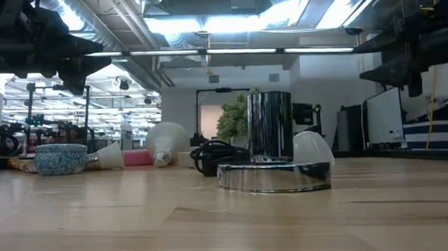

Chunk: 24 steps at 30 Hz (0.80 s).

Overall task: Screw lightbulb
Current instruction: Move the gray vase plant to the top right of the table

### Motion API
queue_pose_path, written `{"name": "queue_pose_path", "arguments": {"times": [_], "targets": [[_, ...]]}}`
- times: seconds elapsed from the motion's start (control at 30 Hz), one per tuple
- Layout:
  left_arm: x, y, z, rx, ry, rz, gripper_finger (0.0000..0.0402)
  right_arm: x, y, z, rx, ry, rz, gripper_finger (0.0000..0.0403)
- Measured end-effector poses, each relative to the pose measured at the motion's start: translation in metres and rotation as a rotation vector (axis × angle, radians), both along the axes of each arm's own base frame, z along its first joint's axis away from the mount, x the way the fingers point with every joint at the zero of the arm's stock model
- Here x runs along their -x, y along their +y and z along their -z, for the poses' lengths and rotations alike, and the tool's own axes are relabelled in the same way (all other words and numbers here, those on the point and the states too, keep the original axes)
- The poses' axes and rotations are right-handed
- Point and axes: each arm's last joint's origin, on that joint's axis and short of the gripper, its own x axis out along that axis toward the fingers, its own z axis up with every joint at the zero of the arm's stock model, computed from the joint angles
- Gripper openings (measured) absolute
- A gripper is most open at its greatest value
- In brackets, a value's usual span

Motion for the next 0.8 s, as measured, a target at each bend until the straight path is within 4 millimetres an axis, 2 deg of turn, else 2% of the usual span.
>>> {"name": "queue_pose_path", "arguments": {"times": [0.17,0.37,0.67,0.8], "targets": [[0.0,0.0,0.0,0.097,-0.017,-0.008,0.0155,0.0,-0.001,0.0,0.0,0.0,0.02,0.0315],[0.0,0.001,0.0,0.359,-0.051,-0.016,0.0155,0.0,0.0,0.0,0.0,0.0,0.019,0.0315],[0.002,0.002,-0.013,0.379,-0.199,-0.047,0.0155,0.0,0.0,-0.001,-0.001,-0.01,-0.012,0.0315],[0.002,0.004,-0.016,0.308,-0.229,-0.115,0.0155,-0.001,0.001,-0.011,-0.024,-0.145,-0.055,0.0315]]}}
